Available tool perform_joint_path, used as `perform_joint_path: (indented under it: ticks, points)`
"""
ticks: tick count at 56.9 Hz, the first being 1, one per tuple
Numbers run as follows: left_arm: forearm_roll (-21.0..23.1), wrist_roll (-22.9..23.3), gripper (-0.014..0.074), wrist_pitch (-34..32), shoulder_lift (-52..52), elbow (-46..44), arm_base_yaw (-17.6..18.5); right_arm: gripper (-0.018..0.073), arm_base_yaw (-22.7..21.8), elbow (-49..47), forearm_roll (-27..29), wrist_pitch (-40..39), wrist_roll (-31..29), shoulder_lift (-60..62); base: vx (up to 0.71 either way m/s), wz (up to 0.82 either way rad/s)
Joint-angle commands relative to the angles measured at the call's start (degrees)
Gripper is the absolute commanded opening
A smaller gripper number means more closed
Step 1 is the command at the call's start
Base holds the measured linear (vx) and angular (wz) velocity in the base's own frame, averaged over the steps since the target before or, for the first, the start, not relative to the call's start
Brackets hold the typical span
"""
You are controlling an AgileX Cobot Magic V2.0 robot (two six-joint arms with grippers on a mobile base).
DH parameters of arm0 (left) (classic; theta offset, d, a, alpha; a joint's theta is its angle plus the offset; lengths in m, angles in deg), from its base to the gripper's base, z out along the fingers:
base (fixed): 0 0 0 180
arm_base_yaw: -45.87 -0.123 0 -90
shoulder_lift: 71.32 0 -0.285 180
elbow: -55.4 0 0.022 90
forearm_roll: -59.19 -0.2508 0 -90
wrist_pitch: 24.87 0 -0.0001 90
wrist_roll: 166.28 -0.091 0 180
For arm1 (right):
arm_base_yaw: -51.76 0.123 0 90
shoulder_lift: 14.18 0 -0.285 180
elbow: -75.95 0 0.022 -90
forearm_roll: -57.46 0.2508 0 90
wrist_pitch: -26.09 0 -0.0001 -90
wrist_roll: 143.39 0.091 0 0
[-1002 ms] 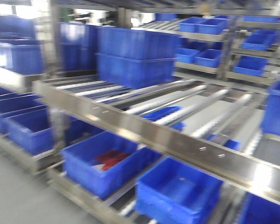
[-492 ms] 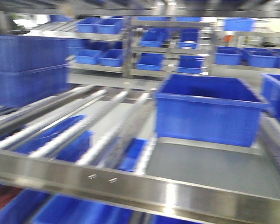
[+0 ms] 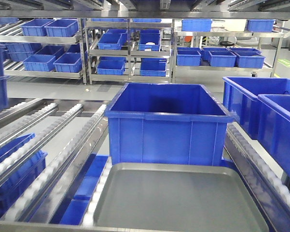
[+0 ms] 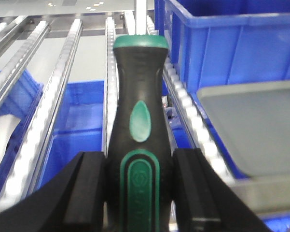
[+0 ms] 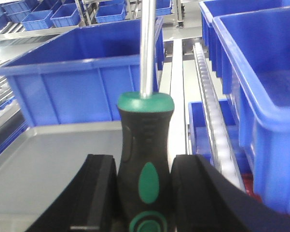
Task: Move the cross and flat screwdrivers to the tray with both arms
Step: 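Stop at the grey tray and lower both screwdrivers toward it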
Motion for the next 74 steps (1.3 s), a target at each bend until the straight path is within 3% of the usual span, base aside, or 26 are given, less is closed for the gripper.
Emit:
perform_joint_path:
  ticks: [1, 24, 35, 74]
  points:
    - [0.89, 0.33, -0.0001, -5.33, 0.43, -1.54, -0.15, -0.0008, -0.11, -1.63, 0.06, -5.33, -0.25, -0.21, 0.23, -0.05]
    - [0.89, 0.33, -0.0001, -5.33, 0.43, -1.54, -0.15, -0.0008, 0.03, -1.63, 0.04, -5.33, -0.25, -0.21, 0.18, -0.05]
    - [0.89, 0.33, -0.0001, -5.33, 0.43, -1.54, -0.15, -0.0008, 2.53, -1.63, 0.12, -5.33, -0.25, -0.21, 0.09, 0.00]
    - [0.89, 0.33, -0.0001, -5.33, 0.42, -1.54, -0.15, -0.0008, 2.54, -1.63, 0.06, -5.33, -0.25, -0.21, 0.01, 0.00]
